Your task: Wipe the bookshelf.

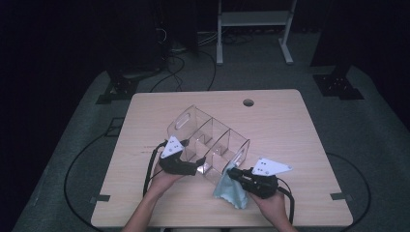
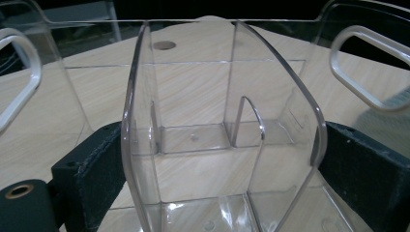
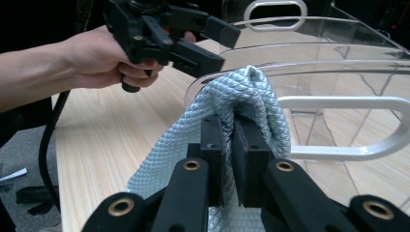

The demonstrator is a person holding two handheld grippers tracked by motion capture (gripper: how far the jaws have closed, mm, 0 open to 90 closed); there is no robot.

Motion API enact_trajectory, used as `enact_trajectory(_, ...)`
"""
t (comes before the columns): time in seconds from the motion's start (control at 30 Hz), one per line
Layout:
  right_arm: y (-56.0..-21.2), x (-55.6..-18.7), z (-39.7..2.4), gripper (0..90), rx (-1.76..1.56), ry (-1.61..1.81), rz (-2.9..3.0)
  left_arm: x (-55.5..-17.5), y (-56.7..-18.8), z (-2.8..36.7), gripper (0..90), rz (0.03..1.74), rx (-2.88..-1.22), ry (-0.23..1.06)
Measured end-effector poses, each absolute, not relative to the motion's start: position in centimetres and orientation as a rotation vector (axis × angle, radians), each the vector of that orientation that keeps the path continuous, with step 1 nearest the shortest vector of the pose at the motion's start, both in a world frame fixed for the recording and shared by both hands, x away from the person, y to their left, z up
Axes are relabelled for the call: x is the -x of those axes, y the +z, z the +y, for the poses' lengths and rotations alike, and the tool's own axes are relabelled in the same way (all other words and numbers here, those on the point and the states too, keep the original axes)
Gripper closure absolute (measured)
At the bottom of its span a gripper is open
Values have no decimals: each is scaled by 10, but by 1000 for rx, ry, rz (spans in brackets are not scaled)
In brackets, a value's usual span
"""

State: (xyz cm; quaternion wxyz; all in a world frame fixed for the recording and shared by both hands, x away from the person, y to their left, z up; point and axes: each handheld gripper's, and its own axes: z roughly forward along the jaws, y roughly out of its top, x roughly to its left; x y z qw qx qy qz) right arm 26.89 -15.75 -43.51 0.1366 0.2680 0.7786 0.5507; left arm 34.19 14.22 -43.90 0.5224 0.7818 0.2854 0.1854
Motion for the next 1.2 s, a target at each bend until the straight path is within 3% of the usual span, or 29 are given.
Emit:
enact_trajectory(0.8, -438, -265, -242, 832, -999, 1586, 2128, -322, -438, 88, 53, 522, -1905, 370)
enact_trajectory(1.2, -433, -255, -249, 832, -997, 1624, 2101, -312, -414, 100, 62, 462, -1866, 390)
